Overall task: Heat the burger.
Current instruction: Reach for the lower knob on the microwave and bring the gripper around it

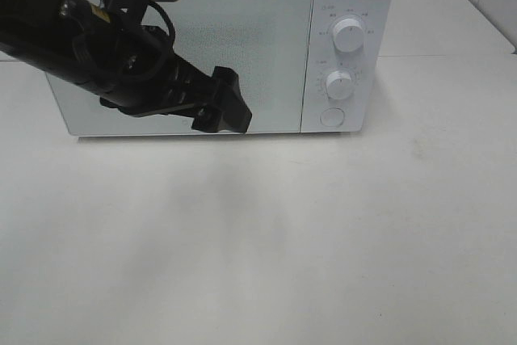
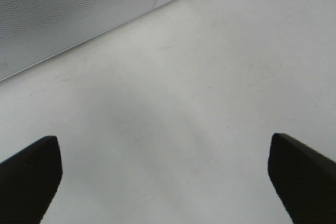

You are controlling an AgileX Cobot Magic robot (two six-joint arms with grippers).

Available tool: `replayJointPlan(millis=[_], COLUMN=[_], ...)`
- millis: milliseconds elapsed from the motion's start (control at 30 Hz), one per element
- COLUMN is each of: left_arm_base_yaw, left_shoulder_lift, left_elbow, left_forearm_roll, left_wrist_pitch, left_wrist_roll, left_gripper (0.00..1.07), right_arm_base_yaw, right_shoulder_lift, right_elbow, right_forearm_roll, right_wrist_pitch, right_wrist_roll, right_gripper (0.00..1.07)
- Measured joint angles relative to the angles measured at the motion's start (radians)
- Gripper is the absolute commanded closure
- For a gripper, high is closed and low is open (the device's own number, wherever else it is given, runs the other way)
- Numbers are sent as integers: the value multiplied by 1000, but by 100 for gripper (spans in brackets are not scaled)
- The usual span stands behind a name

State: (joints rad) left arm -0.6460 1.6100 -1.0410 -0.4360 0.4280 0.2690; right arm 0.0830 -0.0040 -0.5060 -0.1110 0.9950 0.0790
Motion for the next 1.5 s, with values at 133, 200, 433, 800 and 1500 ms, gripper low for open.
replayJointPlan(millis=[133, 200, 433, 800, 1500], left_arm_base_yaw=[1, 5, 102, 392, 688], left_shoulder_lift=[-55, -70, -111, -223, -573], left_elbow=[0, 0, 0, 0, 190], left_forearm_roll=[38, 51, 63, 100, 287], left_wrist_pitch=[89, 130, 341, 564, 725], left_wrist_roll=[0, -3, -21, -23, -177], left_gripper=[6, 6, 6, 6, 6], right_arm_base_yaw=[0, 0, 0, 0, 0], right_shoulder_lift=[0, 0, 0, 0, 0], right_elbow=[0, 0, 0, 0, 0], right_forearm_roll=[1, 1, 1, 1, 2], right_wrist_pitch=[0, 0, 0, 0, 0], right_wrist_roll=[0, 0, 0, 0, 0], right_gripper=[31, 31, 31, 31, 31])
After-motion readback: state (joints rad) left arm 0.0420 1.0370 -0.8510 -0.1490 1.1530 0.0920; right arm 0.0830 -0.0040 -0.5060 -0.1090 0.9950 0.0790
